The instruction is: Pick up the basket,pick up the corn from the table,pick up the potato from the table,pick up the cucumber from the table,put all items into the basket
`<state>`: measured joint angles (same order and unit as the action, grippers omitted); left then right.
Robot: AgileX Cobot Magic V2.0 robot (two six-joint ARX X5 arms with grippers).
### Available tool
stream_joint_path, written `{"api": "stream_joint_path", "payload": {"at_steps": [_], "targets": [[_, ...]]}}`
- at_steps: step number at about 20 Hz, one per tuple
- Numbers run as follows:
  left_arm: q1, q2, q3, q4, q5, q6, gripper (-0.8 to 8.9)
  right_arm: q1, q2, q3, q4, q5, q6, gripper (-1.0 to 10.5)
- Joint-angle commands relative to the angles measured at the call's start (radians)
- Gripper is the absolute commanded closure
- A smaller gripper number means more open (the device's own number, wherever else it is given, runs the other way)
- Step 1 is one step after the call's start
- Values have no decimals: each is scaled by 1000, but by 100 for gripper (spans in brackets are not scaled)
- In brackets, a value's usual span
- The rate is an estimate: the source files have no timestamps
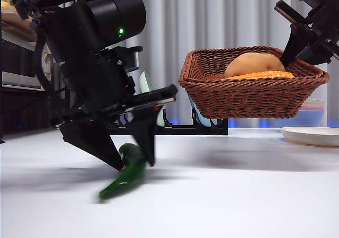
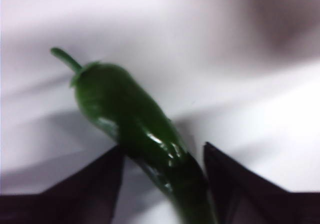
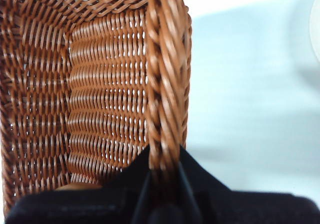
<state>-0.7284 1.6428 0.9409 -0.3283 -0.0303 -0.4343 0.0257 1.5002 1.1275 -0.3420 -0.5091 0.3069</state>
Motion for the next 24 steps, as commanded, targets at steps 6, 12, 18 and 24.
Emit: {"api": "stream_joint_path", "payload": {"at_steps": [6,12,18,24], "targets": [[-67,-225,-7,-352,14,91,822,22,-2,9,-21,-1,-29,959],[-187,-589,68,-199,-46,49,822,150,-1,9,-60,18,-35,959],[-91,-372,268,-129,-119,180,822,326,-1,9,-62,21,-7,959],[-10,-132,368,-122,-31,192,813,383,-1,9,-62,21,18,959]]}}
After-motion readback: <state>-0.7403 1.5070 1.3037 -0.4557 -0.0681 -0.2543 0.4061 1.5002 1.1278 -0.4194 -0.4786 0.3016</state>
